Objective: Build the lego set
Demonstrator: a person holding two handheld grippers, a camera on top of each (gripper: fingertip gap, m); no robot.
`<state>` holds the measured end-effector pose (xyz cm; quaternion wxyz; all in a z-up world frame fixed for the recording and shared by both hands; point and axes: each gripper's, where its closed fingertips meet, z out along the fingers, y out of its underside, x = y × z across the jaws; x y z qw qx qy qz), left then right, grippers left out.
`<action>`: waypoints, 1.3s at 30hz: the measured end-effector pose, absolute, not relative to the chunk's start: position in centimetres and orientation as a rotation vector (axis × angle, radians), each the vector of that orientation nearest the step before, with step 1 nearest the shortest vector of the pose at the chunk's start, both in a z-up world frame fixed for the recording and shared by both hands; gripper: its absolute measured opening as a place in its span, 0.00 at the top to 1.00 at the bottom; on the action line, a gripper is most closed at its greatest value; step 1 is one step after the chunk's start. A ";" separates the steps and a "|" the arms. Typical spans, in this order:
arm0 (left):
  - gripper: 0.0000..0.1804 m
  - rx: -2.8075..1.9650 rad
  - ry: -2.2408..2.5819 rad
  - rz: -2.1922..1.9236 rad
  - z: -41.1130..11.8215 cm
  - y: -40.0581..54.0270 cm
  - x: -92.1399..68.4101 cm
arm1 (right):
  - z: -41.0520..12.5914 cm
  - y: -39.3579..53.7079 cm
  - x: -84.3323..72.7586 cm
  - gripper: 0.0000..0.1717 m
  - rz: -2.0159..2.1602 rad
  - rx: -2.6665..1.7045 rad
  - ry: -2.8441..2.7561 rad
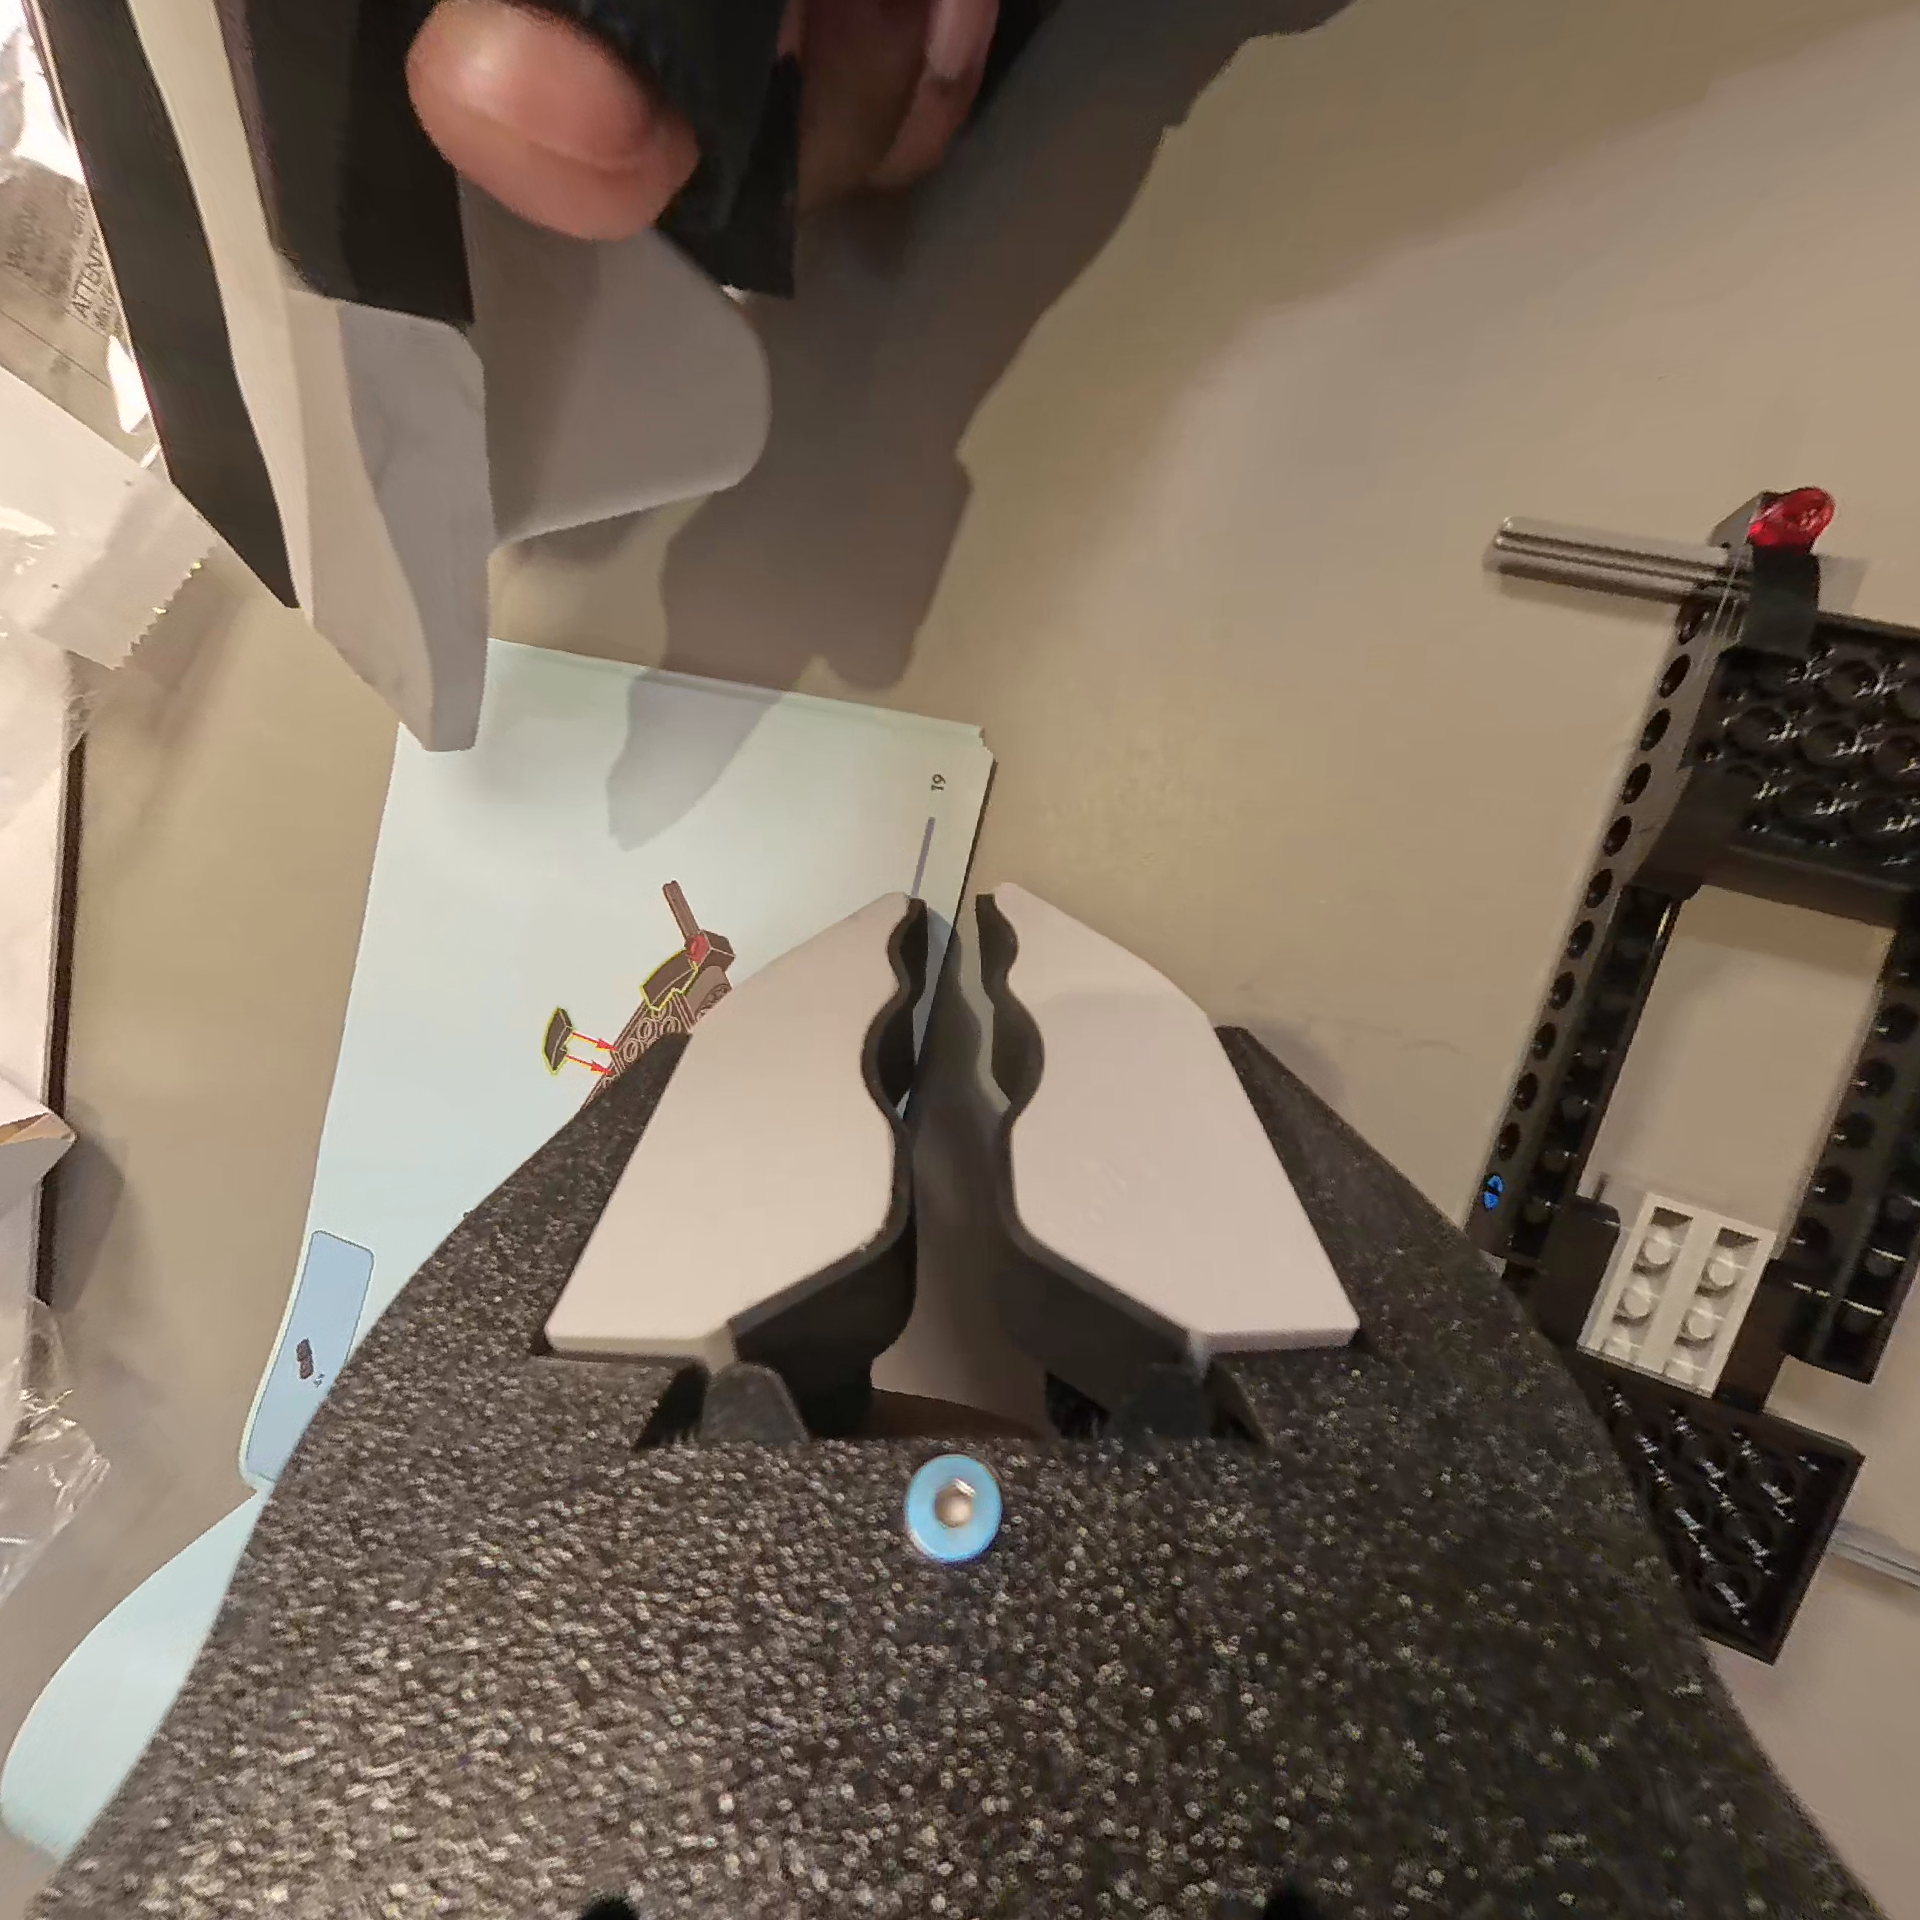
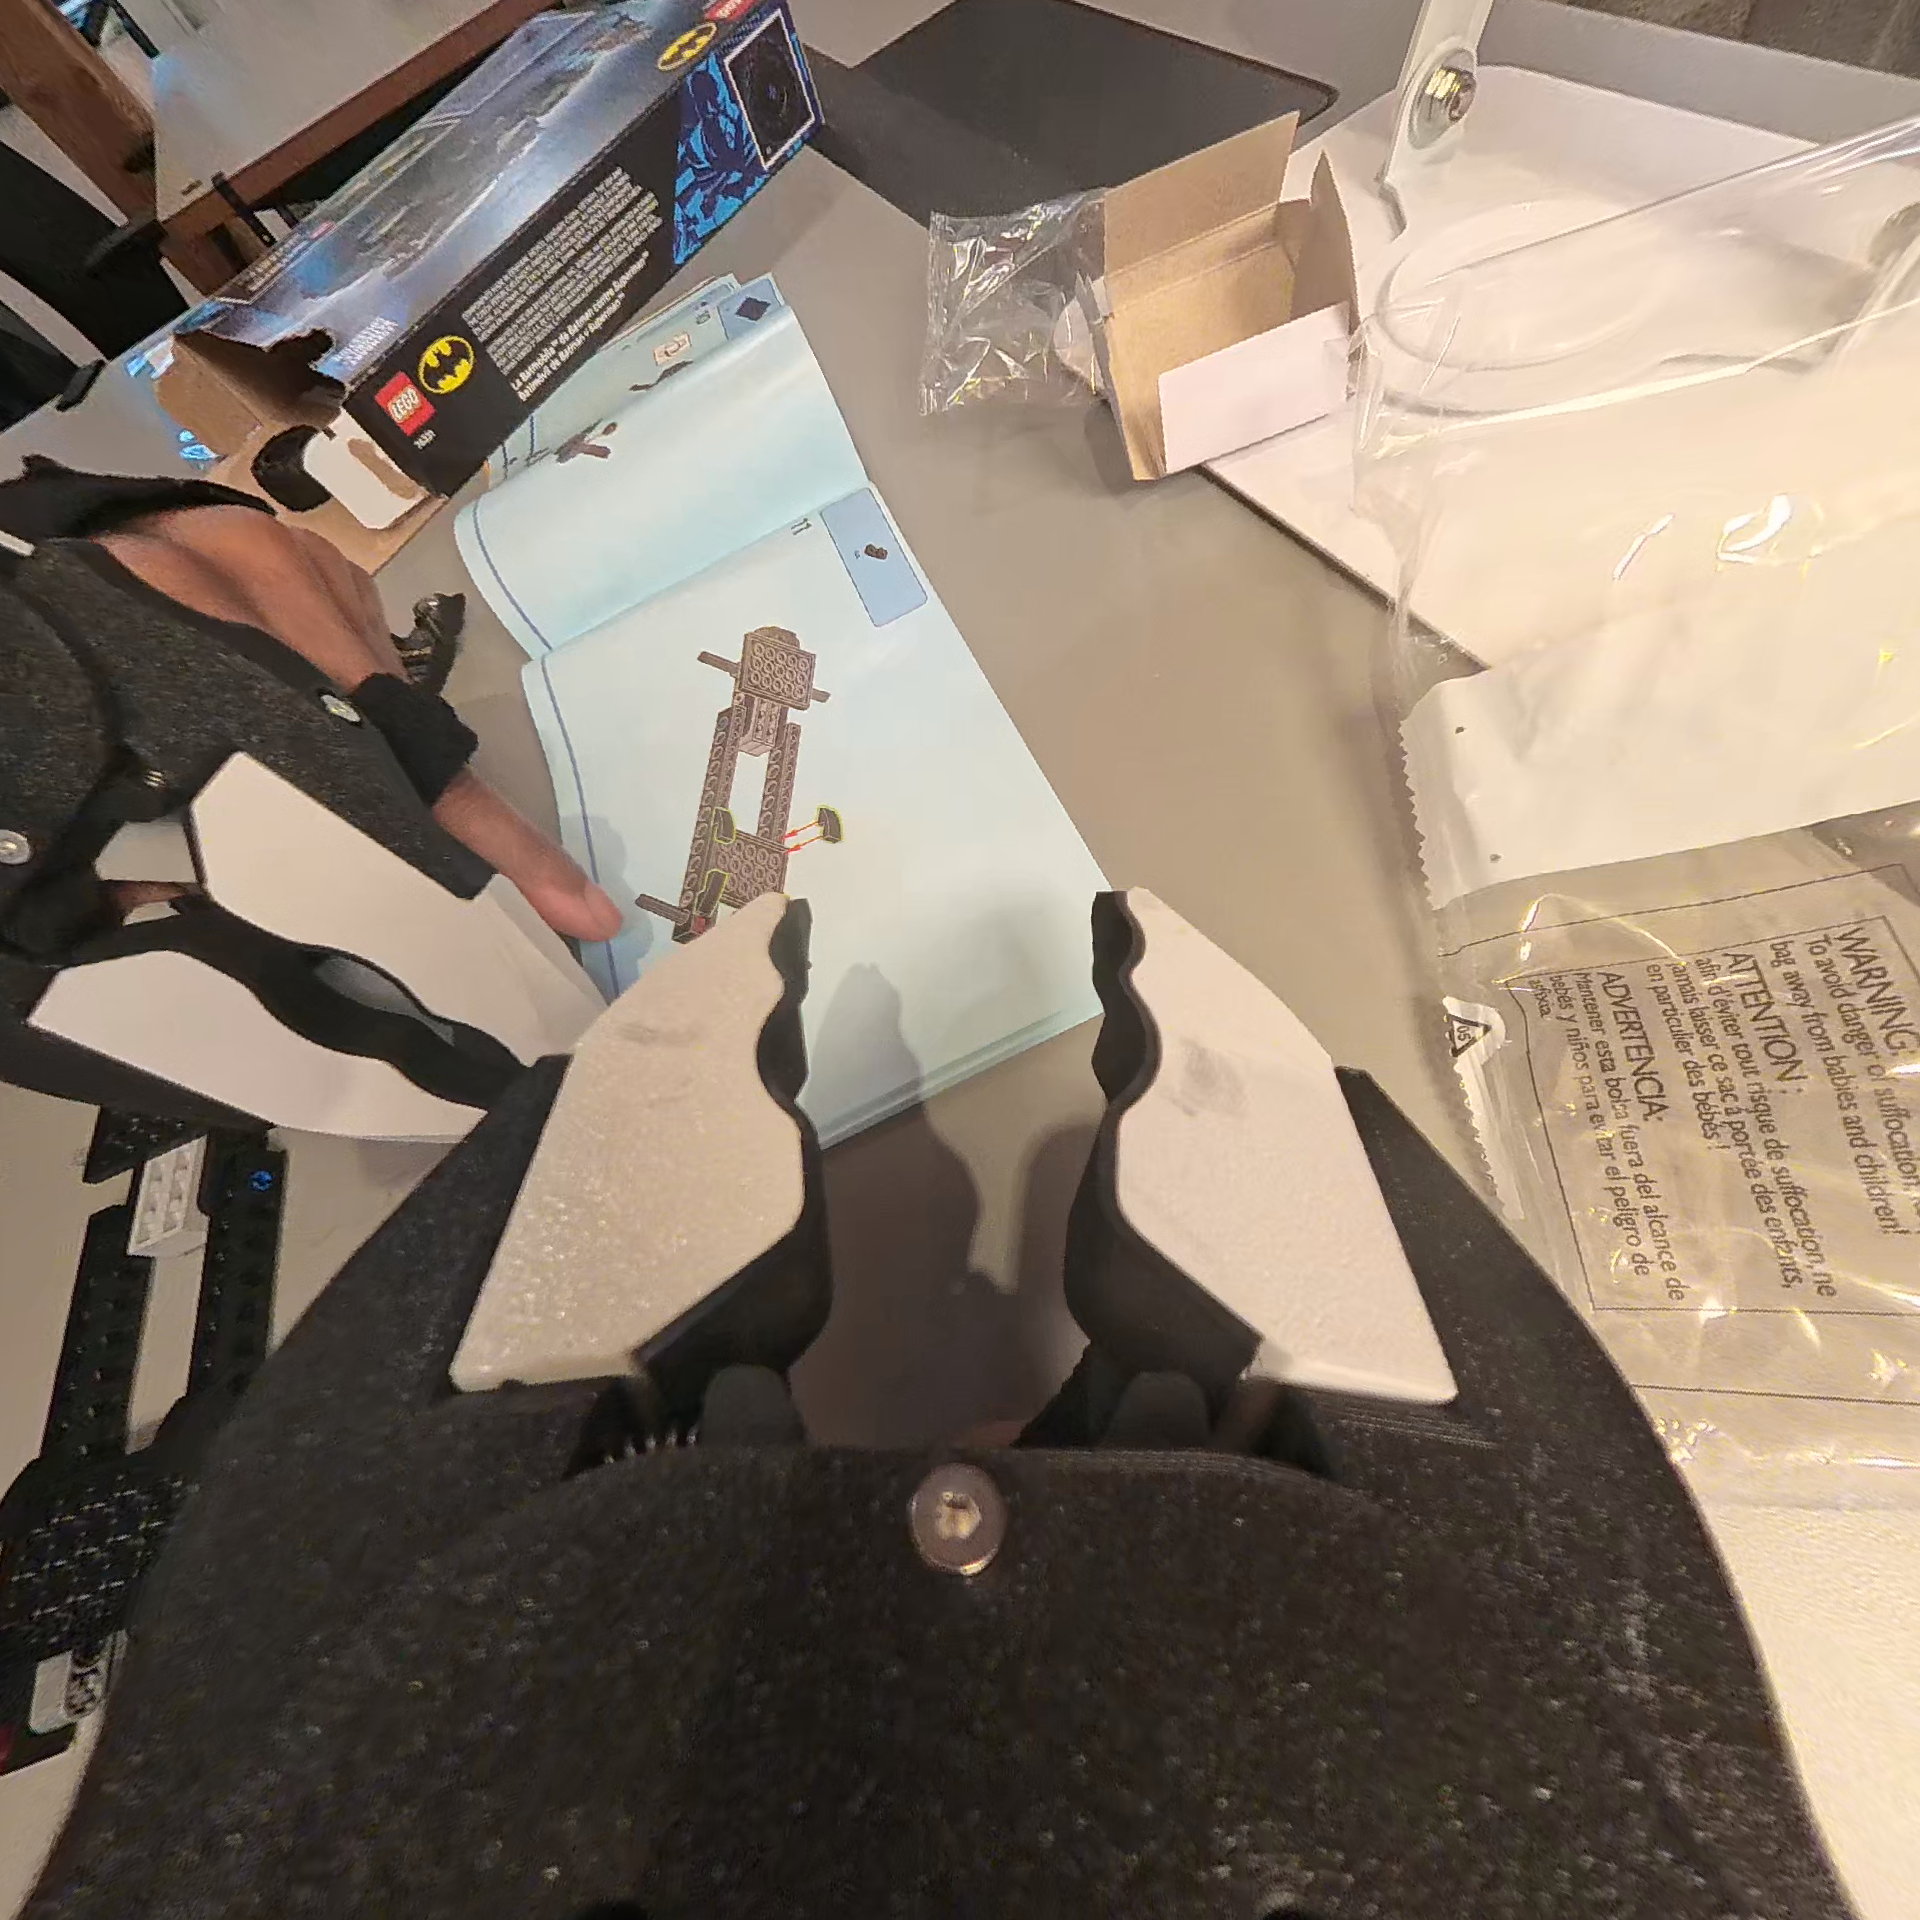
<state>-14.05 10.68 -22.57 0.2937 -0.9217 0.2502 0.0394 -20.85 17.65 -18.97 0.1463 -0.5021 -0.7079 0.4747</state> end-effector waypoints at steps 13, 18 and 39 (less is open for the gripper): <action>0.97 -2.479 0.717 0.149 -22.6 10.1 -14.1 | -18.9 17.7 -20.9 0.69 1.373 -1.450 -2.031; 0.97 -2.475 0.757 0.177 -22.6 10.0 -14.2 | -18.9 17.7 -20.9 0.69 1.370 -1.450 -2.032; 1.00 -2.475 0.727 0.151 -22.6 10.0 -14.4 | -18.7 17.4 -20.7 0.68 1.390 -1.419 -2.043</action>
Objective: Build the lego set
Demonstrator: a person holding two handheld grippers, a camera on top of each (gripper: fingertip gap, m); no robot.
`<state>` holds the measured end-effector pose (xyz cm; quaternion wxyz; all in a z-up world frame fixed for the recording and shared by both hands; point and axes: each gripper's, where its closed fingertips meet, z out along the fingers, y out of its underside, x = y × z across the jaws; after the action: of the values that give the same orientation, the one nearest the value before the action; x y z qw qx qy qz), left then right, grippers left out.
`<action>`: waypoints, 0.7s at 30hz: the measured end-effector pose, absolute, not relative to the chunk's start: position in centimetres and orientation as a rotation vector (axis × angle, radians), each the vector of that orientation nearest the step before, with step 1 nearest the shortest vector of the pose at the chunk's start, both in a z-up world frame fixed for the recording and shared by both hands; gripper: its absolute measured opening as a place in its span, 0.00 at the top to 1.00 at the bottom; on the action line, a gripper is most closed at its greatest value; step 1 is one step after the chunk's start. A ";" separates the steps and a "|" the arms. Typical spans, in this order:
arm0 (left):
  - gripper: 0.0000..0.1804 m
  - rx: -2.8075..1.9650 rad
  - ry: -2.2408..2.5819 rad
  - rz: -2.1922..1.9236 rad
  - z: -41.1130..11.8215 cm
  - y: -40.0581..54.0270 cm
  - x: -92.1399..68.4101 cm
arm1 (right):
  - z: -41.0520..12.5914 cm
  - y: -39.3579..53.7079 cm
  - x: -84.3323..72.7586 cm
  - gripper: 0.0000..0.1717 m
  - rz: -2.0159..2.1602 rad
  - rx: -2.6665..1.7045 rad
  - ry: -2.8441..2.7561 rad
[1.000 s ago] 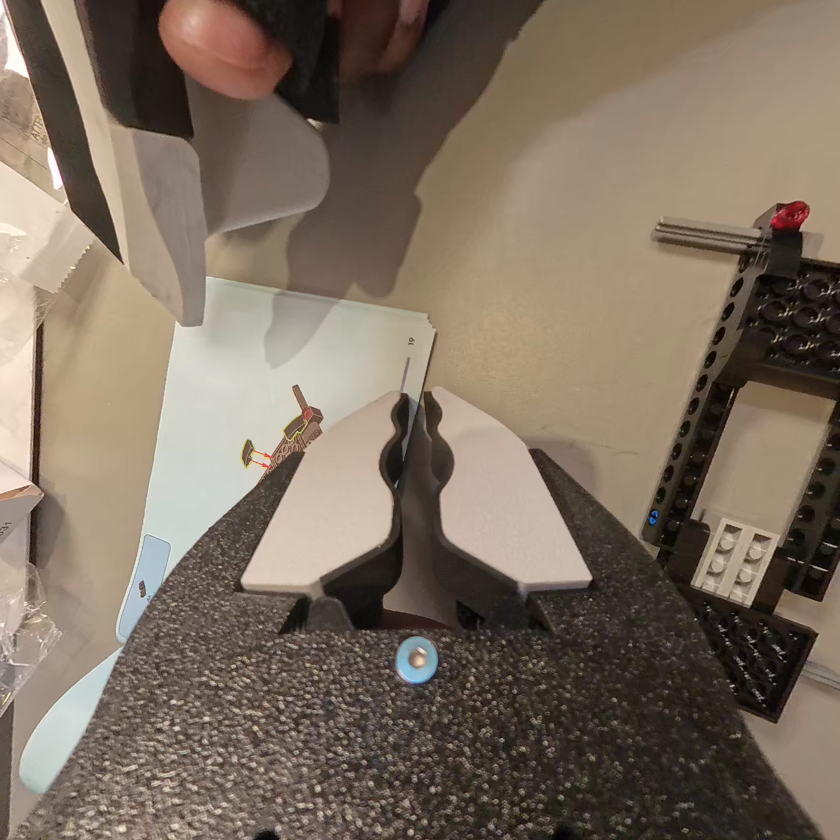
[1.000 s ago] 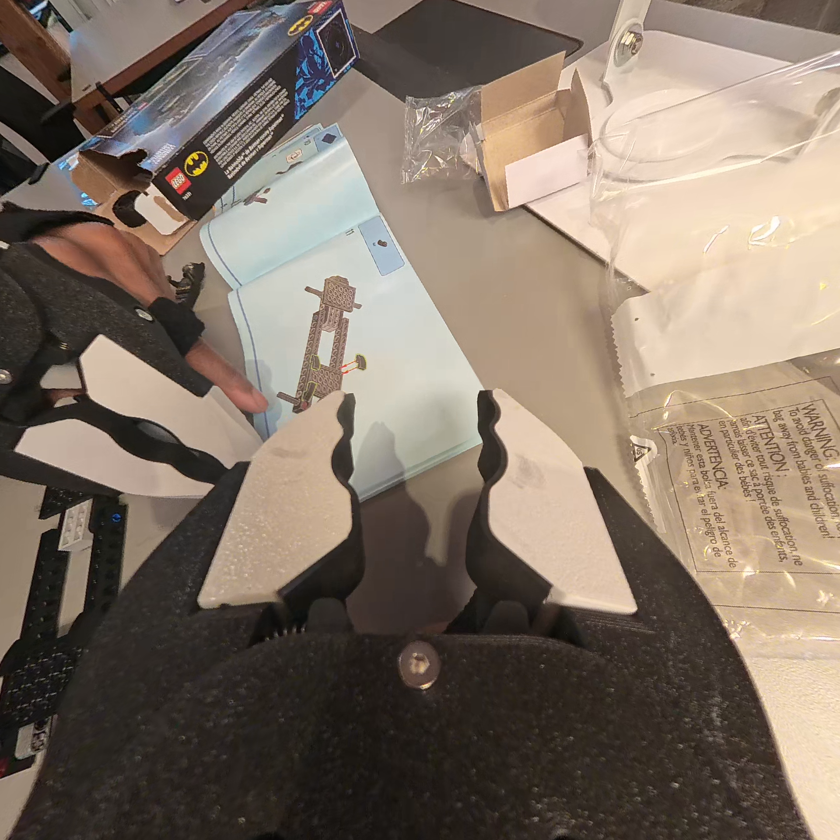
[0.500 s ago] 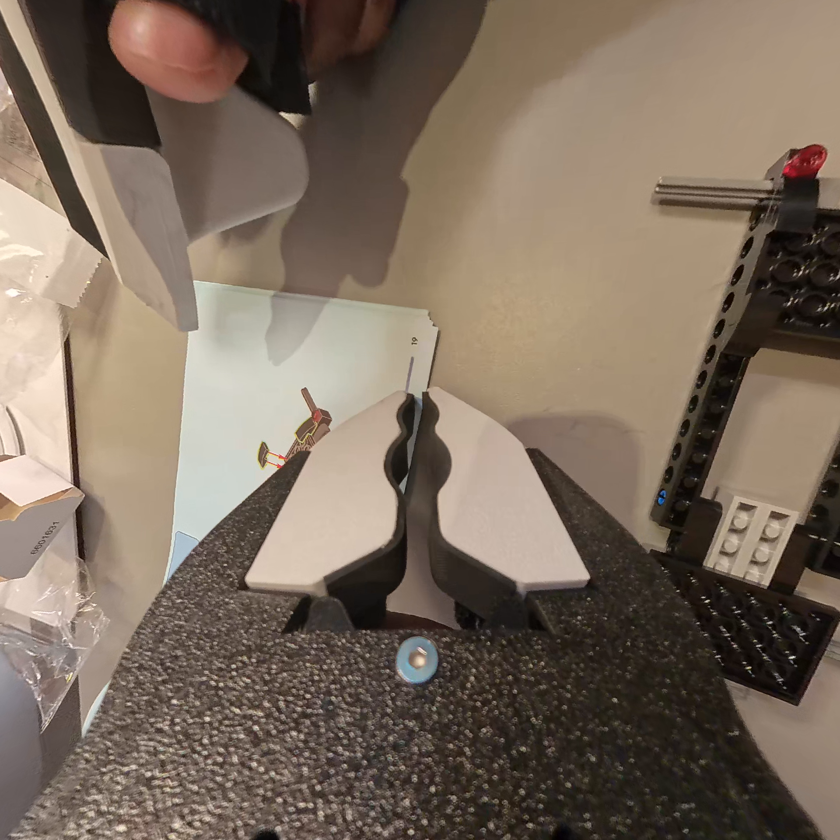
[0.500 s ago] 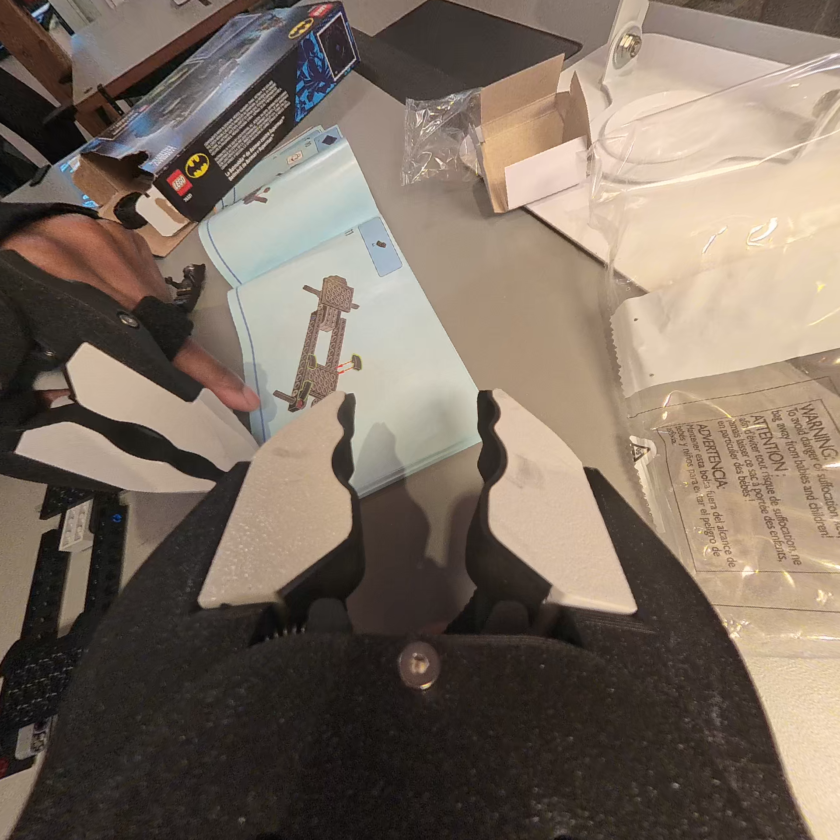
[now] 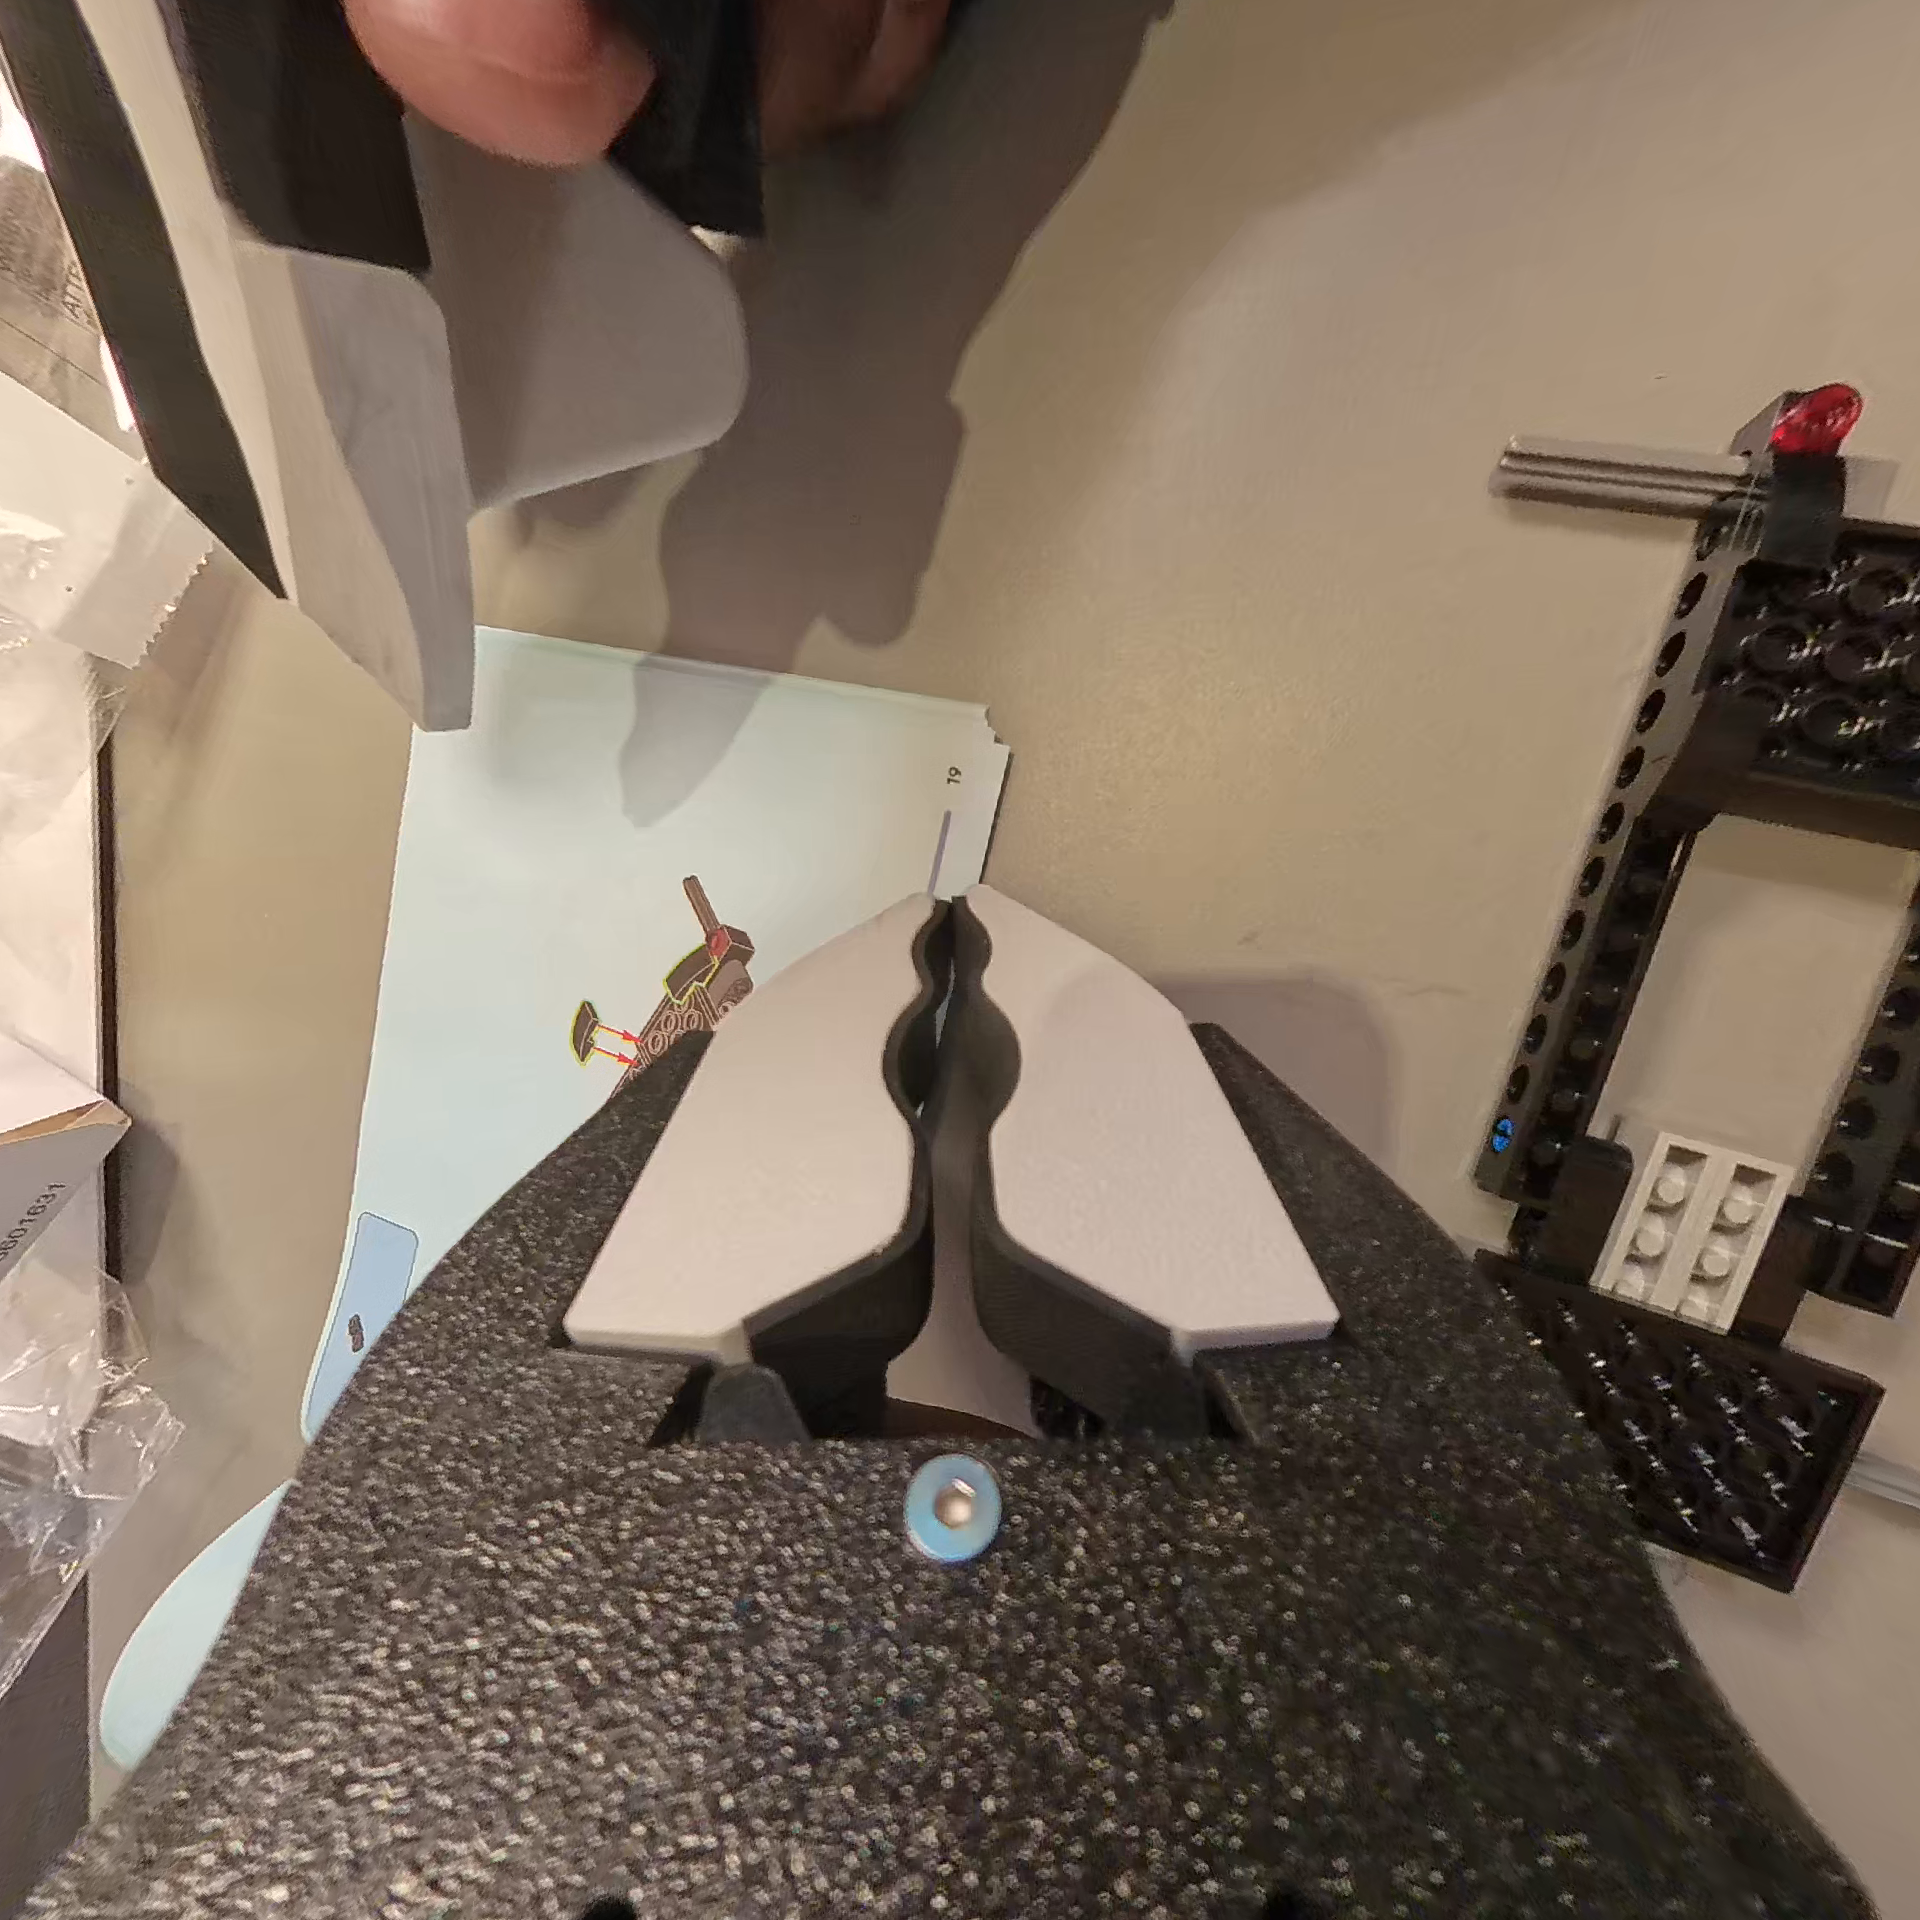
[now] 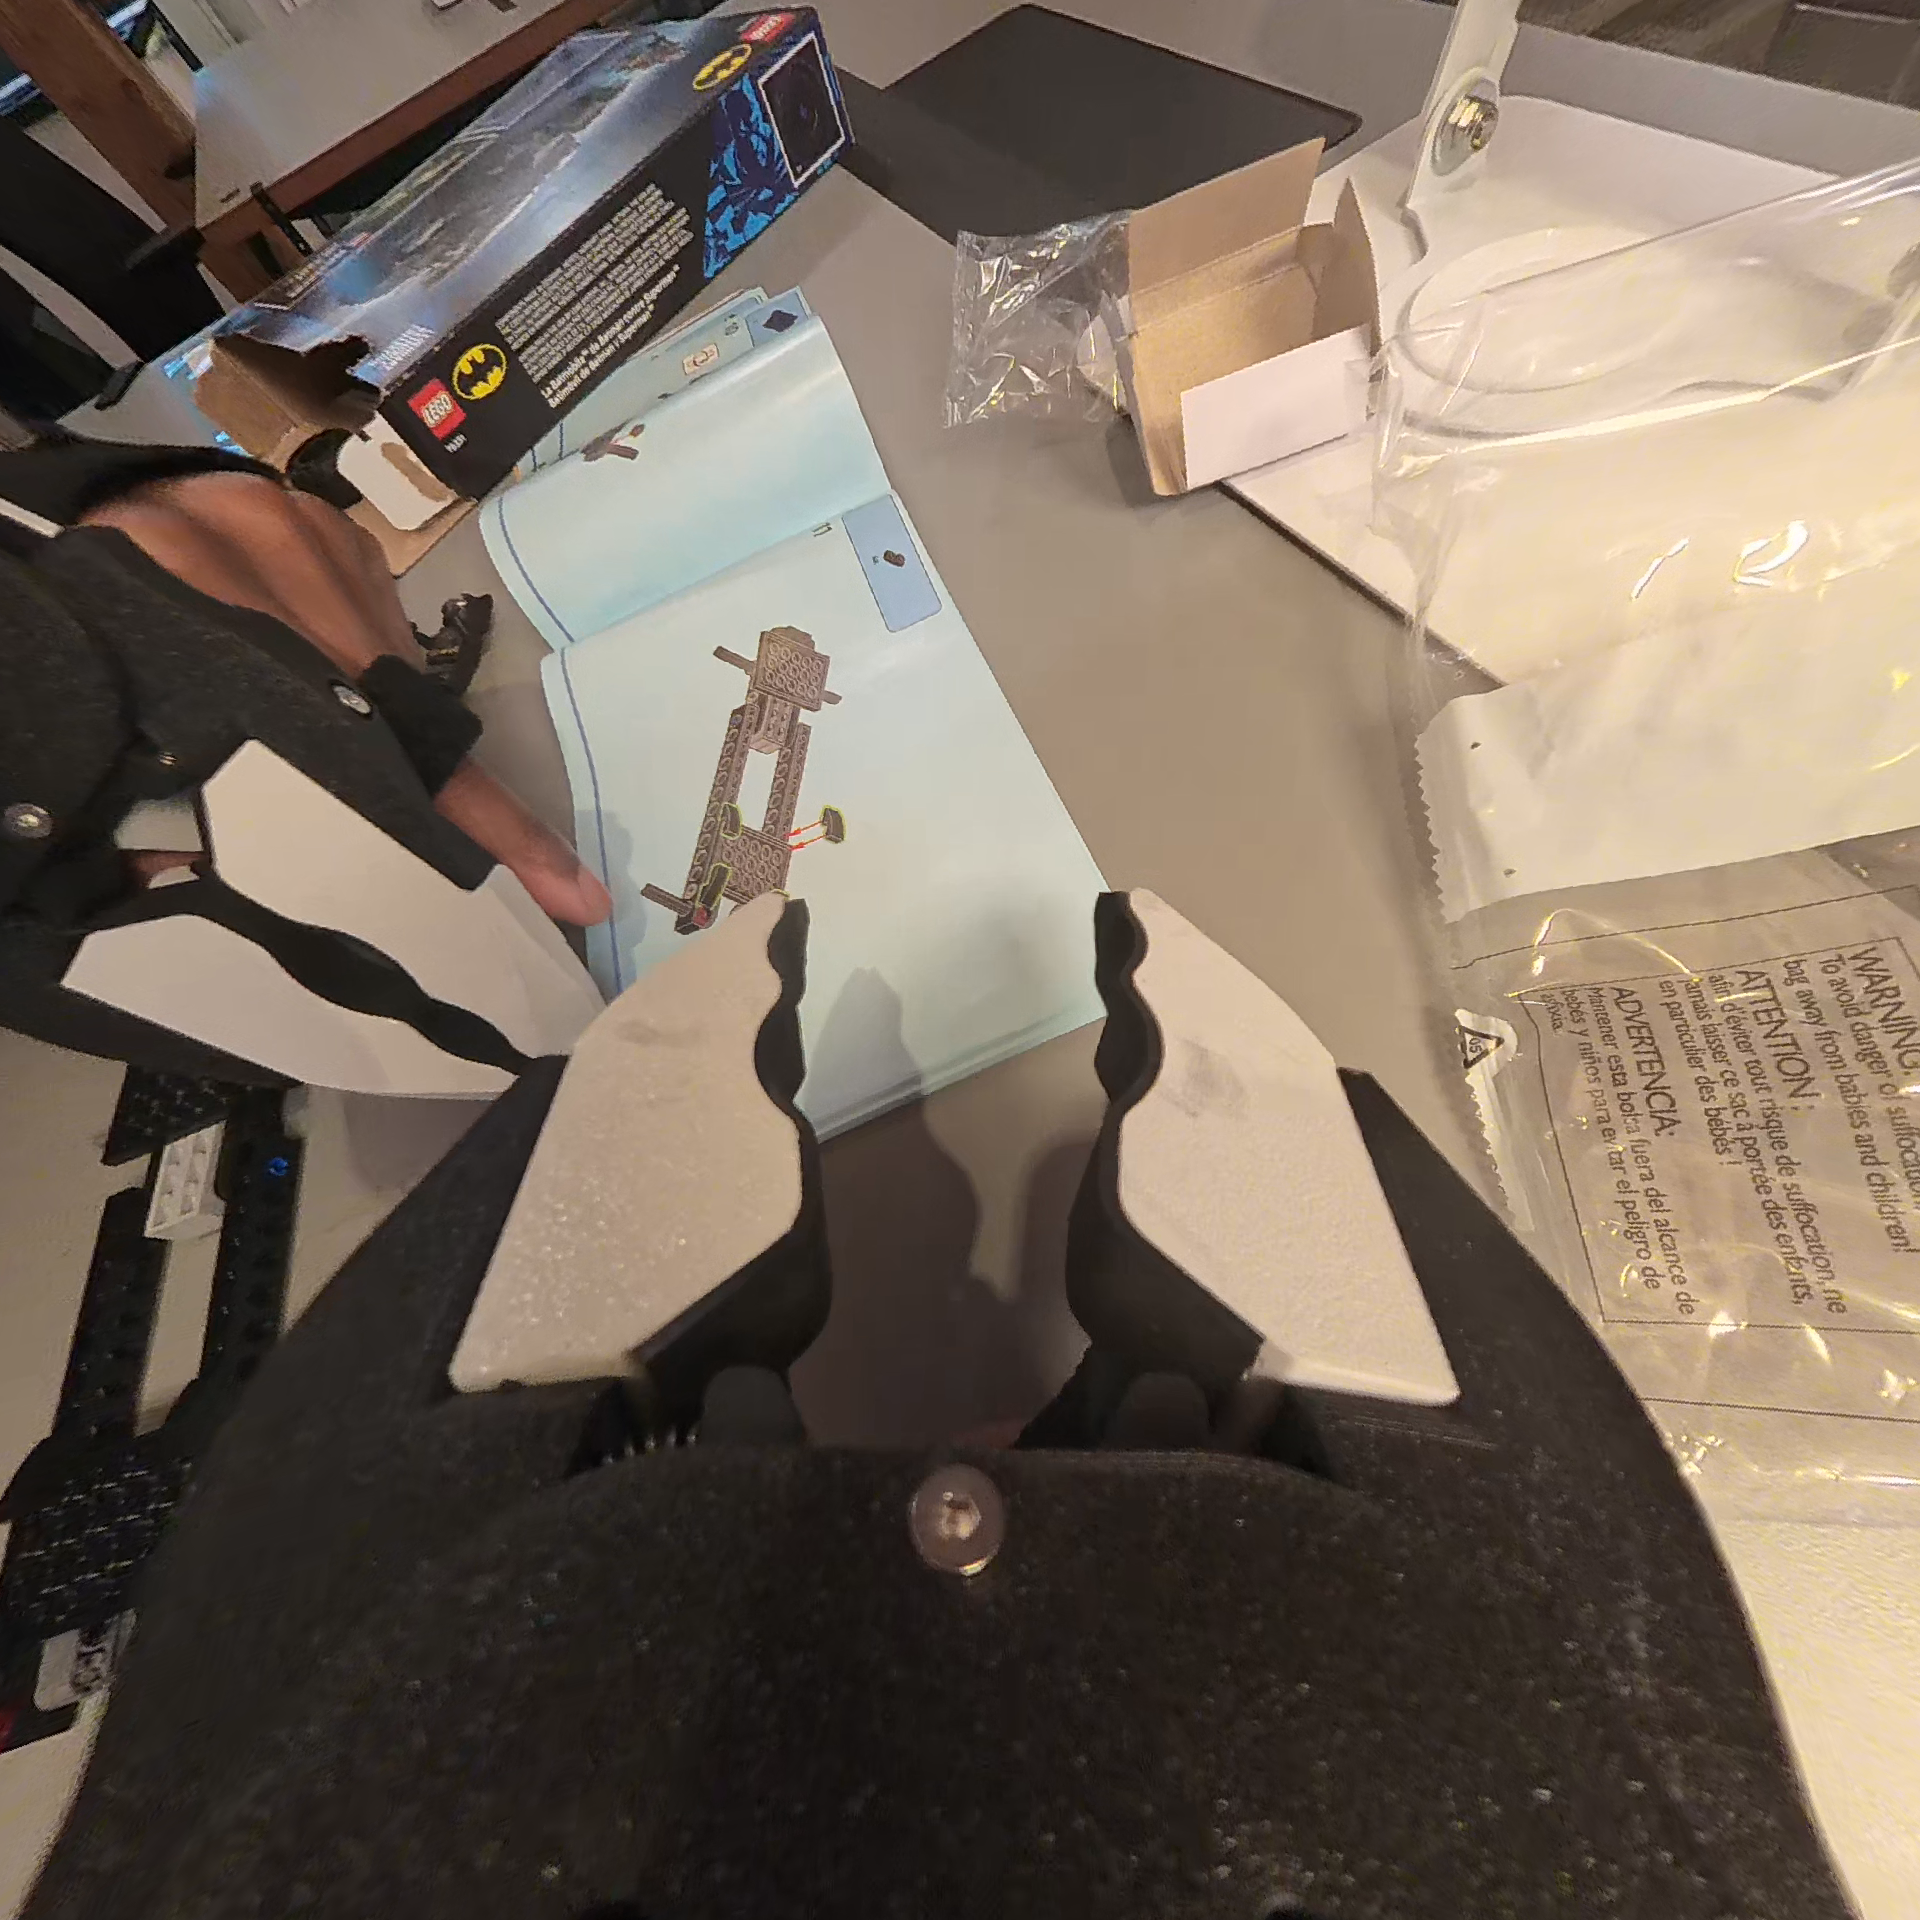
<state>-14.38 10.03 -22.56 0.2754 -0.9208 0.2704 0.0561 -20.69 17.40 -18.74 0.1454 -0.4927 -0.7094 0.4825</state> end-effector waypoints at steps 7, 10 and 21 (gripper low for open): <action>0.99 -2.498 0.782 0.106 -22.7 8.9 -14.2 | -19.3 15.5 -18.2 0.62 1.194 -1.113 -2.240; 1.00 -2.498 0.774 0.089 -22.7 8.8 -14.2 | -19.9 14.1 -16.1 0.61 1.048 -0.884 -2.364; 0.99 -2.507 0.751 0.064 -22.7 8.6 -14.6 | -22.2 12.2 -13.5 0.71 0.927 -0.691 -2.552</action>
<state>-14.62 8.57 -22.74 0.2590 -0.9250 0.2771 0.0235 -13.53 12.18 -22.23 0.1690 -0.2431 -0.8978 0.3260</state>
